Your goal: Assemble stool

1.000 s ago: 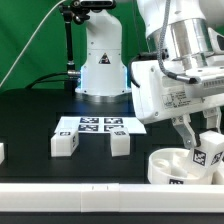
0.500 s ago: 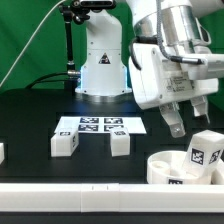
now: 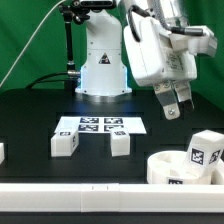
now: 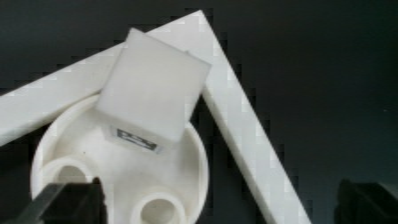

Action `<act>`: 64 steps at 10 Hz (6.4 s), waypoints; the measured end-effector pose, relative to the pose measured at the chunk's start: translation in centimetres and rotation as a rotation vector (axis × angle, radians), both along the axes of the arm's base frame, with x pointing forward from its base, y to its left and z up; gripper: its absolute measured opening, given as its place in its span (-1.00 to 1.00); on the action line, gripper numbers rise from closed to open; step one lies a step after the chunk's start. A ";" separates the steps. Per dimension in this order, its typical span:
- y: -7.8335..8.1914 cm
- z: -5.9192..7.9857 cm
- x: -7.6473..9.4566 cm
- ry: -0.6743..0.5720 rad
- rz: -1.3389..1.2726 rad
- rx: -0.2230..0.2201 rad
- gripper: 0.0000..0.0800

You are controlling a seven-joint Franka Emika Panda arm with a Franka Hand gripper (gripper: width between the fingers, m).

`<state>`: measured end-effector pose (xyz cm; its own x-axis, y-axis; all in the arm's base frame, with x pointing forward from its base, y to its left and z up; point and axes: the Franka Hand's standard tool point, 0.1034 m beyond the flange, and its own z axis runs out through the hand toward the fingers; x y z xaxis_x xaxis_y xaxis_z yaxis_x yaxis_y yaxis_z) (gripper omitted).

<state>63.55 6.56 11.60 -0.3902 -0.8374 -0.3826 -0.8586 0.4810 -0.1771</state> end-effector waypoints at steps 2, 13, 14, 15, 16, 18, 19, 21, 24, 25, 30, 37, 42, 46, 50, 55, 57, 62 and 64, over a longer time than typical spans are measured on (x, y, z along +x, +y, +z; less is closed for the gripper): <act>0.0 -0.1 0.0 -0.002 0.015 -0.007 0.62; -3.0 -0.8 -0.5 -0.152 0.796 -0.335 0.62; -2.5 -1.1 -0.8 -0.165 0.931 -0.404 0.62; -2.4 -1.1 -0.9 -0.176 1.042 -0.440 0.62; -2.6 -1.1 -0.9 -0.193 1.168 -0.482 0.62; -2.7 -1.1 -0.9 -0.217 1.286 -0.520 0.62; -2.8 -1.1 -0.9 -0.235 1.361 -0.541 0.62; -2.8 -1.1 -0.9 -0.260 1.471 -0.573 0.62; -2.9 -1.9 -1.1 -0.288 1.801 -0.746 0.62; -3.4 -2.3 -1.7 -0.287 1.936 -0.785 0.62; -4.4 -2.9 -2.3 -0.307 2.180 -0.867 0.62; -7.3 -6.1 -8.9 -0.210 2.092 -0.770 0.62; -5.6 -6.5 -9.7 -0.138 2.121 -0.491 0.62; -6.3 -6.8 -12.2 0.098 2.073 -0.171 0.62; -7.3 -6.7 -13.3 0.265 2.083 0.128 0.62; -6.9 -8.0 -14.1 0.447 2.048 0.450 0.62; -6.7 -8.4 -14.7 0.523 2.032 0.587 0.62; -6.8 -10.0 -14.0 0.490 2.050 0.506 0.62; -6.8 -10.8 -14.1 0.482 2.052 0.485 0.62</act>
Offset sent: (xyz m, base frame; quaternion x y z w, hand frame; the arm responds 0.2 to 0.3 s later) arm -0.0169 -0.0143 -0.0070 -0.0055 0.0340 -0.1614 0.9863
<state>49.45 -0.26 0.83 0.5838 0.0101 -0.8118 -0.0206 -0.9994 -0.0273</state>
